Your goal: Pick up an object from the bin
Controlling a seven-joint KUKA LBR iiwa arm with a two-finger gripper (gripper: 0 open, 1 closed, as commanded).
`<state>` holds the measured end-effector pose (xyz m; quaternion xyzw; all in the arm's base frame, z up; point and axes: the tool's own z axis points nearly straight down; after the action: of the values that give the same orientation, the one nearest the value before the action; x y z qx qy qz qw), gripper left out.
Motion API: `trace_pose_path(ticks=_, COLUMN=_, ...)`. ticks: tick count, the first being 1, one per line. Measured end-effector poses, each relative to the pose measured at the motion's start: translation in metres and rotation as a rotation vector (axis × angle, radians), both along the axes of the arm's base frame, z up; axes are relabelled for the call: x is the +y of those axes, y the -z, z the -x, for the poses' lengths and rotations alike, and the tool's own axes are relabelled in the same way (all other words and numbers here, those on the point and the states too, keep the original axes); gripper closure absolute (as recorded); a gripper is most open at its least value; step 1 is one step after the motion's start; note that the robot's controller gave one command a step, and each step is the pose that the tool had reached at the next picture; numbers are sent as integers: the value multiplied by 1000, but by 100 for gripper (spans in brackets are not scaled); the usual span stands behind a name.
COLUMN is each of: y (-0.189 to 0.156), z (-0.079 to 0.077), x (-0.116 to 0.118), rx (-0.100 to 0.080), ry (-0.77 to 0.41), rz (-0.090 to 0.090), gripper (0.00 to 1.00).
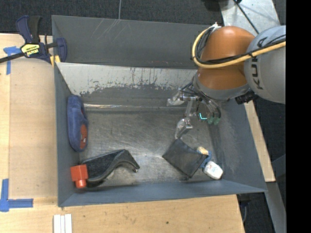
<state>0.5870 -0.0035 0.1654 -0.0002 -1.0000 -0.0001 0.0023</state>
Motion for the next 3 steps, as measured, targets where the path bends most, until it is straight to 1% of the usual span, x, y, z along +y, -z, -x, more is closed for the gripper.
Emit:
trace_pose_path(ticks=1, y=92, z=57, x=-30, rx=-18, ry=-25, rz=-1, gripper=0)
trace_pose_path(ticks=2, y=65, z=84, x=-37, rx=-4, ry=161, rz=1, gripper=0)
trace_pose_path(ticks=3, y=60, z=90, x=-52, rx=-3, ry=401, rz=1, gripper=0)
